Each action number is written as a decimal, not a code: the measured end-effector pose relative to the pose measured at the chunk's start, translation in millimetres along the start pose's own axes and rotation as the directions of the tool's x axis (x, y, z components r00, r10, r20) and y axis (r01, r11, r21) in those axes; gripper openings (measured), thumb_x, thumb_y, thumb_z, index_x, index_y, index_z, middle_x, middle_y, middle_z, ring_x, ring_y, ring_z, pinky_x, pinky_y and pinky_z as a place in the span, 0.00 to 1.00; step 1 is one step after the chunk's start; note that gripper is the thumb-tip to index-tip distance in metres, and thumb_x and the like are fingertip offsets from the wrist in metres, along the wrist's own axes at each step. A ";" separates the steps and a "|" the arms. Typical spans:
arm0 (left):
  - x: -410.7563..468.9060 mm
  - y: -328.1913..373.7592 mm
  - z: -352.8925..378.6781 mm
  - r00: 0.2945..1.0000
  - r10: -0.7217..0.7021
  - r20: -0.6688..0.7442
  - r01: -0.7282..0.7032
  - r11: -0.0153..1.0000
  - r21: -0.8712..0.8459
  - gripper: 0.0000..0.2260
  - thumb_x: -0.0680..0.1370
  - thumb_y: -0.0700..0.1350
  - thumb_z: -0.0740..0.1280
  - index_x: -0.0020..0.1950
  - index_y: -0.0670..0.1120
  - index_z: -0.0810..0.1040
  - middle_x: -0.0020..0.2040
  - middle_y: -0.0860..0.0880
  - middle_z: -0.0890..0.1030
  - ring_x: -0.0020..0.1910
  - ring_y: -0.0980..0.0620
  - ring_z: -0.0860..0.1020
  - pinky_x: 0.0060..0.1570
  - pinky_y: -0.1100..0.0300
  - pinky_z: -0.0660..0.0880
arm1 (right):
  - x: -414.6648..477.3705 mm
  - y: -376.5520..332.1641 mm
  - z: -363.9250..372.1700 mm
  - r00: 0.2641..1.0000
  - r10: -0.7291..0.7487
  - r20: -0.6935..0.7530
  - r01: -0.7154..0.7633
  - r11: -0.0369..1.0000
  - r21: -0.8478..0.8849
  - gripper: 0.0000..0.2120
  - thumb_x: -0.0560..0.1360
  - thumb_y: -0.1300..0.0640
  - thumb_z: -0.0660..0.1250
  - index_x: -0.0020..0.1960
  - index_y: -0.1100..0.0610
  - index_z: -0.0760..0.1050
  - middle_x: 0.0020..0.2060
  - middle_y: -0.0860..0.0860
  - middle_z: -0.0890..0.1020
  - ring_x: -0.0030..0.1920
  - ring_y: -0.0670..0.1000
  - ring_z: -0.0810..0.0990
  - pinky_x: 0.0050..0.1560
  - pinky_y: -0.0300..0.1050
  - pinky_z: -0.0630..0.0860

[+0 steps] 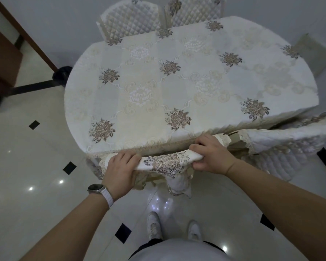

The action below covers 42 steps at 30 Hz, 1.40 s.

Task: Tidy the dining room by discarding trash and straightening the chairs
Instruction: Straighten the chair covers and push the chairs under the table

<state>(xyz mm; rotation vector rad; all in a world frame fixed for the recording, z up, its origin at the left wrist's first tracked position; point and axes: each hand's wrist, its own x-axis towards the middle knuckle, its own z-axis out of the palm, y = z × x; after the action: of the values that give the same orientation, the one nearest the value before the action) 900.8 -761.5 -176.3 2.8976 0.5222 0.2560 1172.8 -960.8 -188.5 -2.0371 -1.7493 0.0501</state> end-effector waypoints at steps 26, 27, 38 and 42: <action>-25.2 63.0 -6.8 0.943 -0.331 0.015 0.329 0.929 -0.171 0.25 0.74 0.59 0.61 0.62 0.44 0.78 0.59 0.46 0.80 0.60 0.47 0.75 0.61 0.50 0.70 | -25.5 -2.2 -3.6 0.987 0.046 0.152 -0.056 0.997 0.062 0.21 0.66 0.43 0.65 0.54 0.54 0.80 0.44 0.52 0.78 0.46 0.57 0.77 0.49 0.50 0.74; -24.5 68.1 -8.5 0.944 -0.329 0.009 0.326 0.928 -0.180 0.24 0.74 0.60 0.62 0.62 0.44 0.78 0.59 0.47 0.80 0.60 0.48 0.75 0.62 0.51 0.70 | -27.0 -2.2 -6.6 0.986 0.041 0.164 -0.051 0.997 0.056 0.22 0.67 0.42 0.65 0.55 0.54 0.80 0.46 0.52 0.78 0.48 0.57 0.77 0.51 0.51 0.75; 16.9 111.0 0.0 0.997 -0.063 0.054 0.072 0.981 -0.178 0.23 0.75 0.62 0.64 0.63 0.50 0.77 0.57 0.54 0.79 0.54 0.53 0.76 0.55 0.53 0.73 | -51.9 18.4 -45.8 0.990 0.094 0.104 -0.091 0.995 -0.036 0.21 0.70 0.44 0.66 0.54 0.57 0.80 0.50 0.53 0.82 0.51 0.56 0.80 0.52 0.53 0.78; 52.5 139.6 13.7 0.995 0.083 0.048 -0.074 0.983 -0.171 0.24 0.75 0.62 0.62 0.64 0.50 0.76 0.59 0.53 0.79 0.56 0.51 0.78 0.53 0.51 0.76 | -72.1 32.0 -65.5 0.962 0.265 0.070 -0.256 0.960 -0.116 0.20 0.67 0.46 0.67 0.53 0.57 0.80 0.50 0.53 0.82 0.49 0.57 0.81 0.50 0.52 0.78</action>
<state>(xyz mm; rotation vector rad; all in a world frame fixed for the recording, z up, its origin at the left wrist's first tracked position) 997.7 -873.2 -152.9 2.7545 0.3589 0.2200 1209.1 -1052.4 -159.9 -2.3655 -1.5487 0.1297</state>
